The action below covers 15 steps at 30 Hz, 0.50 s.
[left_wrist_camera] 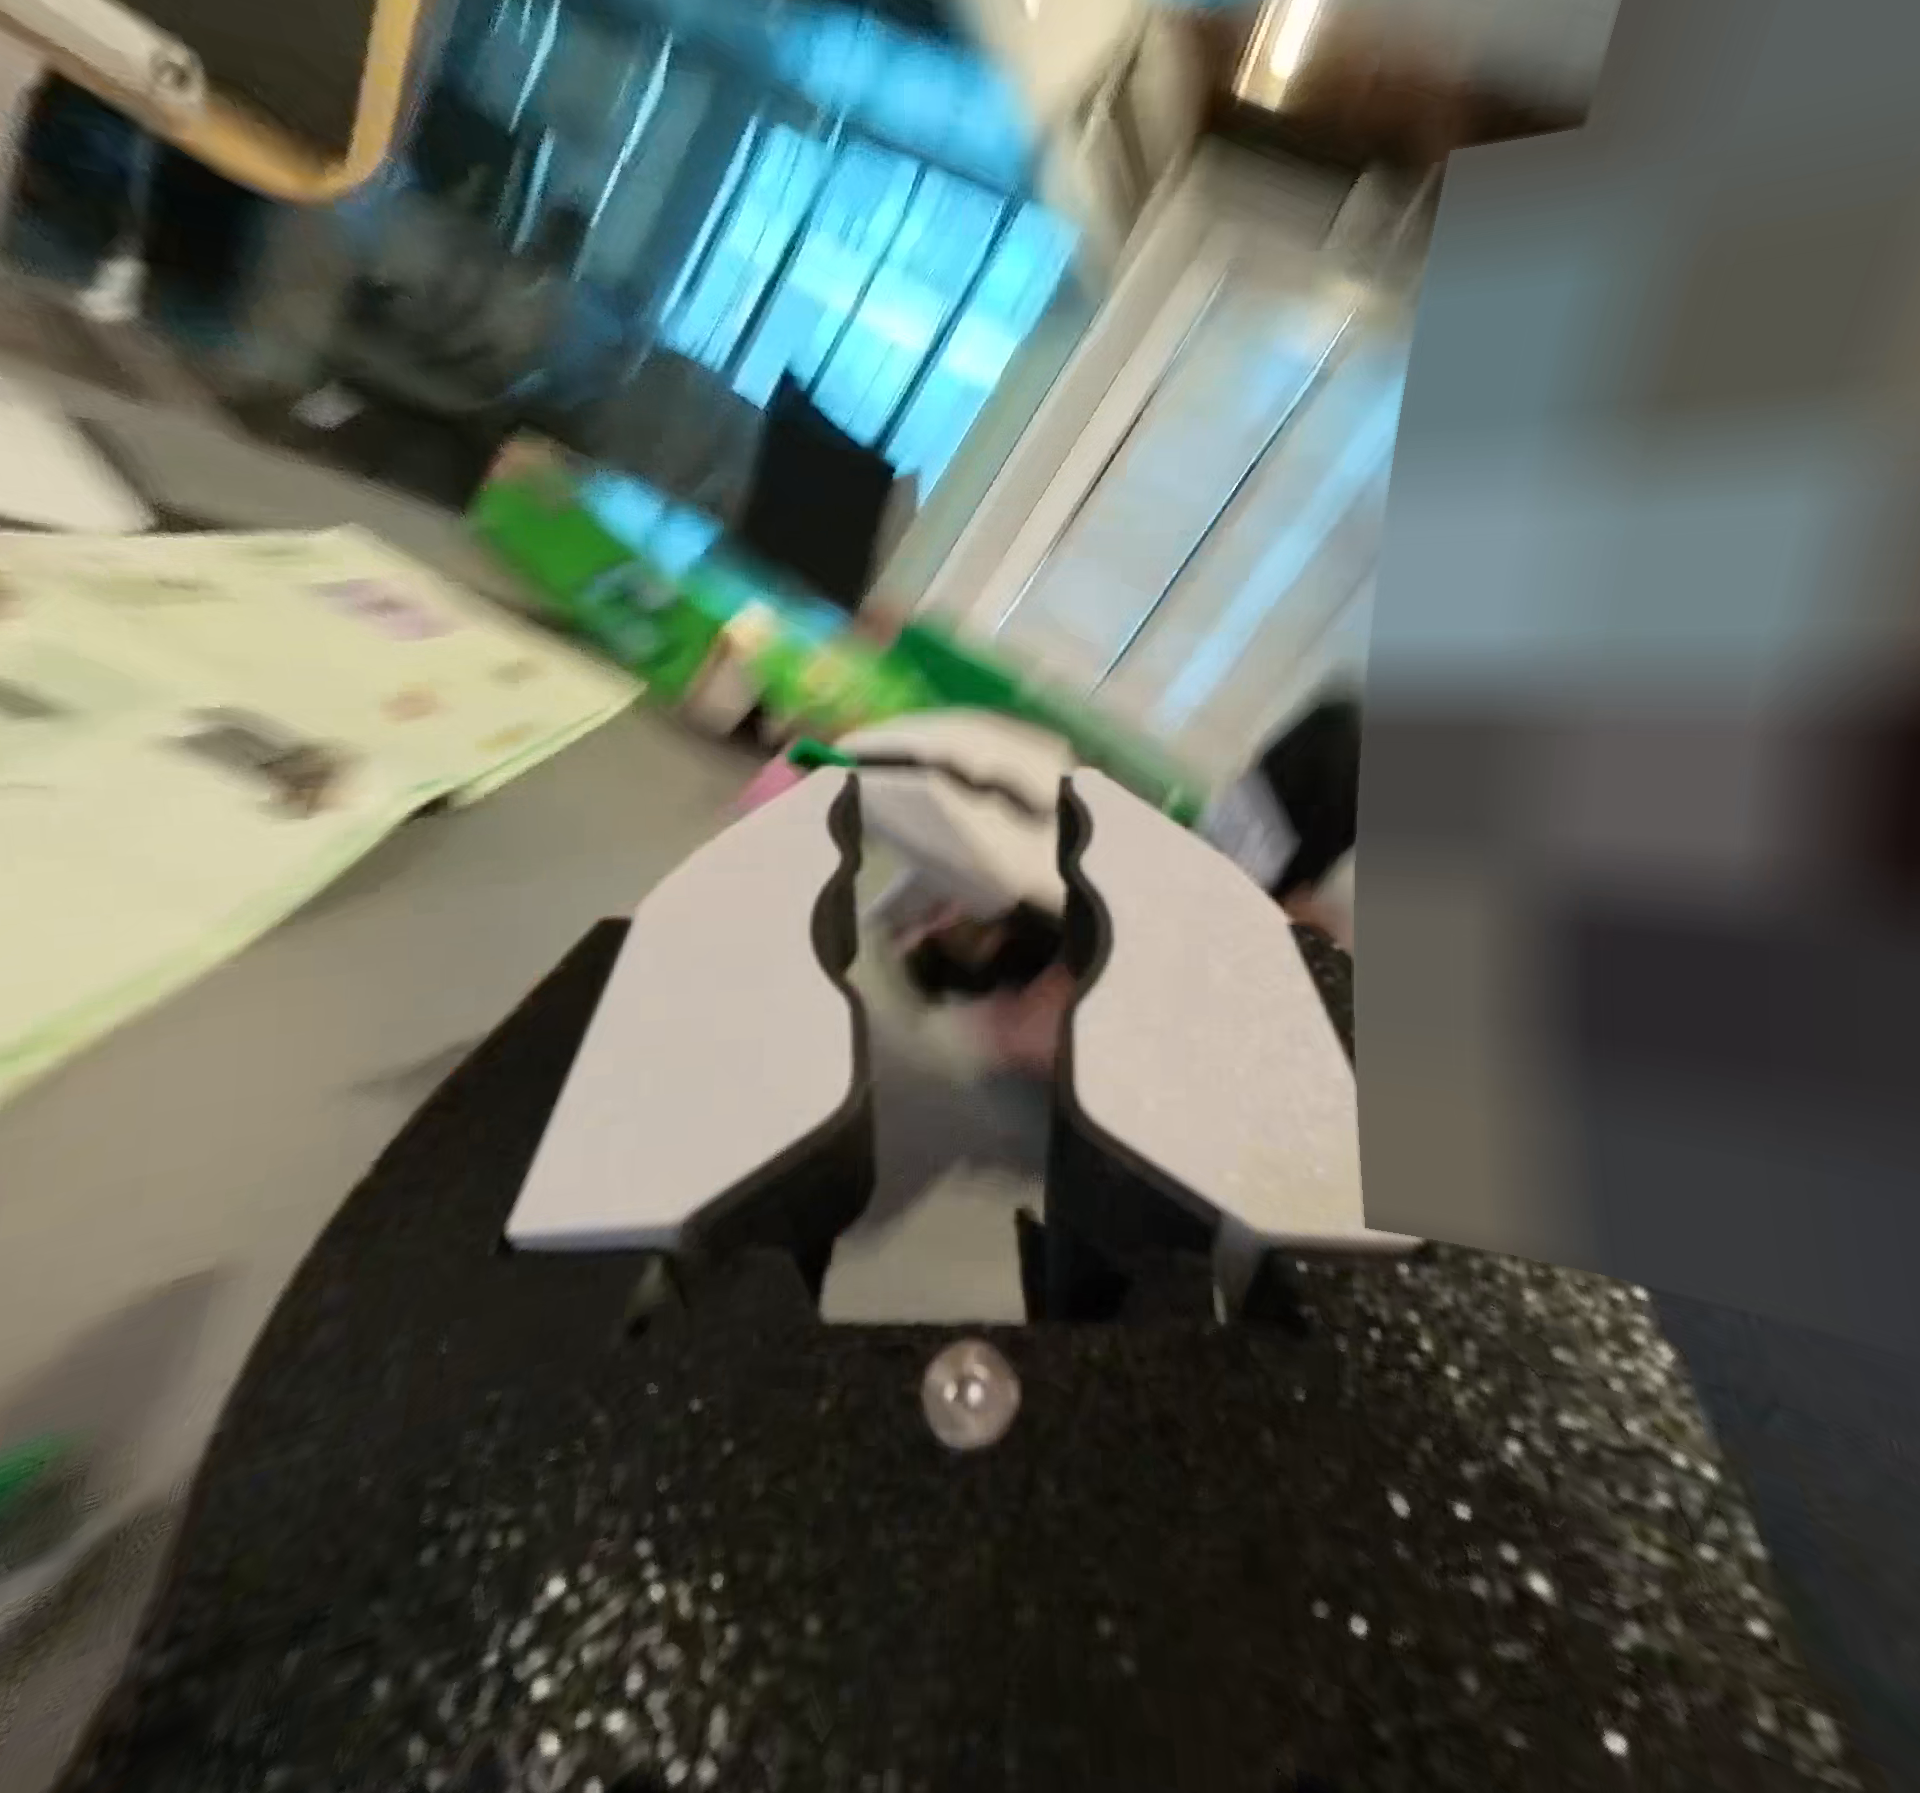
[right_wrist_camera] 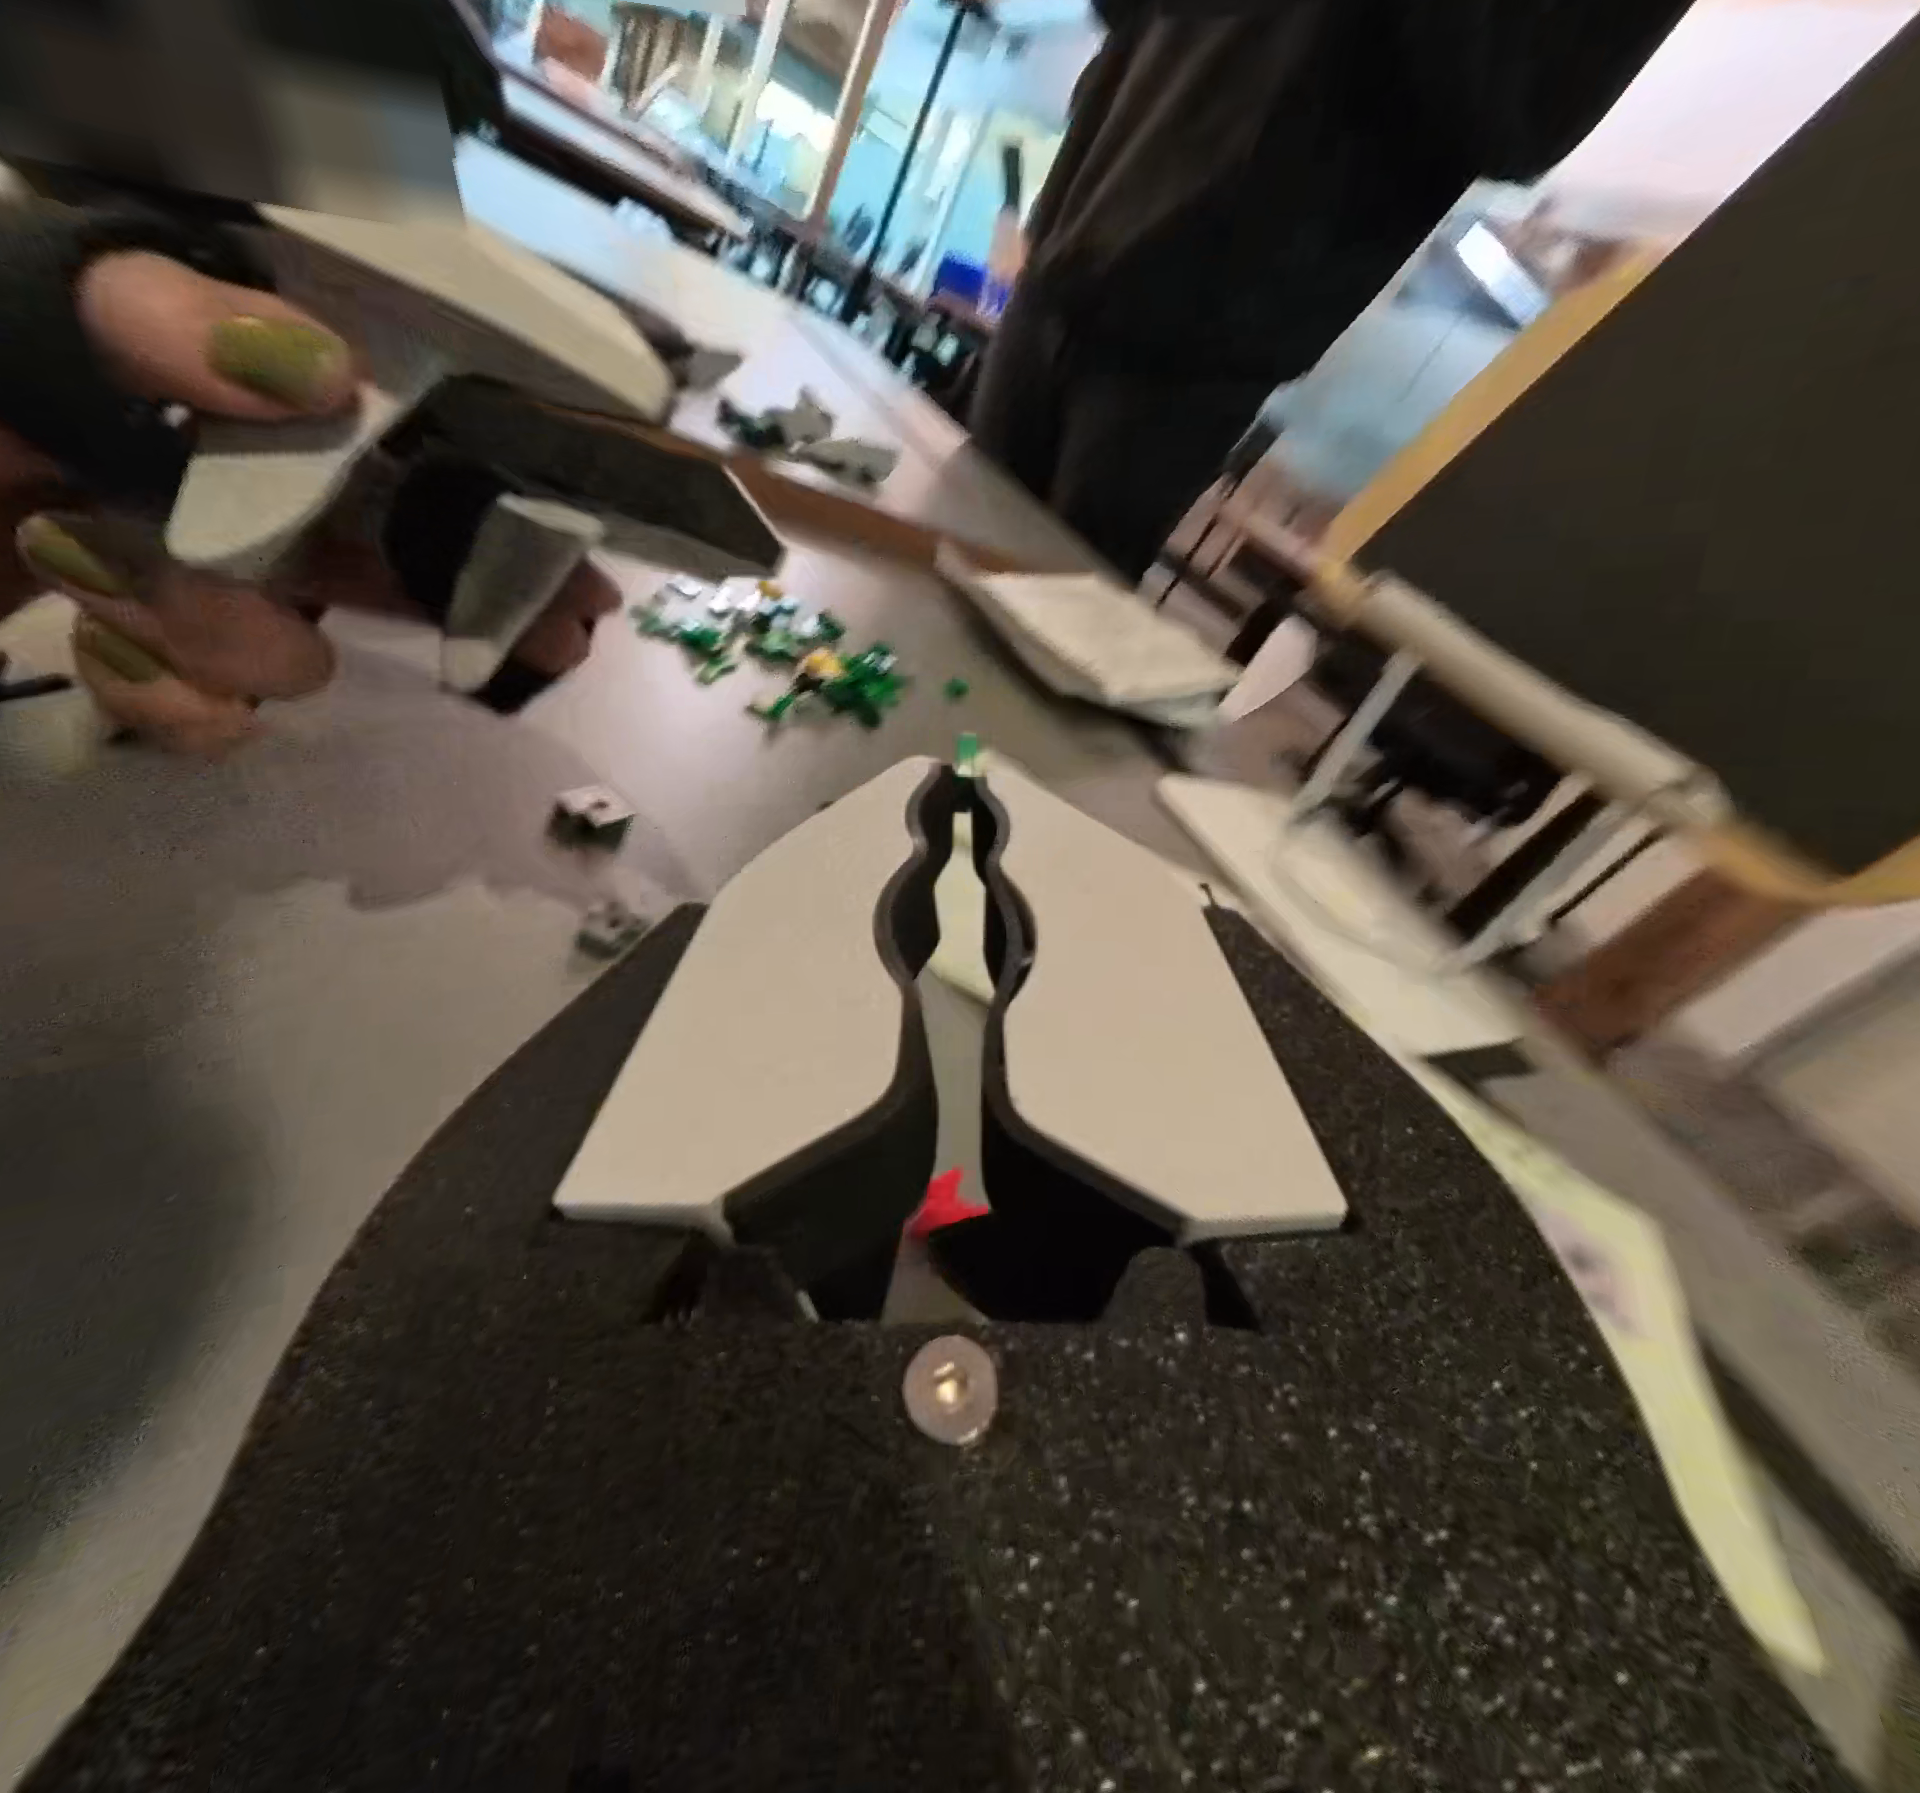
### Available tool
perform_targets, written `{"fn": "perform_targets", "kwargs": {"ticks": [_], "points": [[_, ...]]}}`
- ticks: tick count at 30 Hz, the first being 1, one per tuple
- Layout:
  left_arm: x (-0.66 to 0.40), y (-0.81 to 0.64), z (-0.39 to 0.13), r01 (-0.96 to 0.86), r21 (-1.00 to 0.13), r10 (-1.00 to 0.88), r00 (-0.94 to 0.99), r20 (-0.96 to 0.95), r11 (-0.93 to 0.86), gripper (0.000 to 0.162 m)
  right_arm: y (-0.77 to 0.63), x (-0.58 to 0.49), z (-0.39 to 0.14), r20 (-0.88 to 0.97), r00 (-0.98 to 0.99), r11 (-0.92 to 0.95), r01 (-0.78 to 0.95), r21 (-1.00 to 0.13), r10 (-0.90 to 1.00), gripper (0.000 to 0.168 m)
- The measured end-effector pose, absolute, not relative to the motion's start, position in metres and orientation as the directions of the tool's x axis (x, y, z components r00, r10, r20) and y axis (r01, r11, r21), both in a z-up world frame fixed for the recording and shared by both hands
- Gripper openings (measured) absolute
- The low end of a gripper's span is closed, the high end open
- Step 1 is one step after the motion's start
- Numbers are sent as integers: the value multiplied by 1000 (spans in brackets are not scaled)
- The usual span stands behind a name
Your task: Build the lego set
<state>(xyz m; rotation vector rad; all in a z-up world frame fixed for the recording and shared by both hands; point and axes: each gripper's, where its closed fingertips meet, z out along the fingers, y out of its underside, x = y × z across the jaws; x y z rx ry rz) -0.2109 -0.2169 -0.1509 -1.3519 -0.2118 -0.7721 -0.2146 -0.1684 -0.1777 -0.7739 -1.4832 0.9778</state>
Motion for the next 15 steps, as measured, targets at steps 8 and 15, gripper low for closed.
{"fn": "perform_targets", "kwargs": {"ticks": [8, 15], "points": [[-238, -238, -259, -5, -837, -143, 986, 87, -547, 40, -198, -225, -246, 35, -307, 160, 393, -905, 951, 3], [-243, -229, -294, -131, -718, -185, 983, -4, -683, 40, -213, -231, -275, -100, -295, 109, 615, -781, 950, 3]]}}
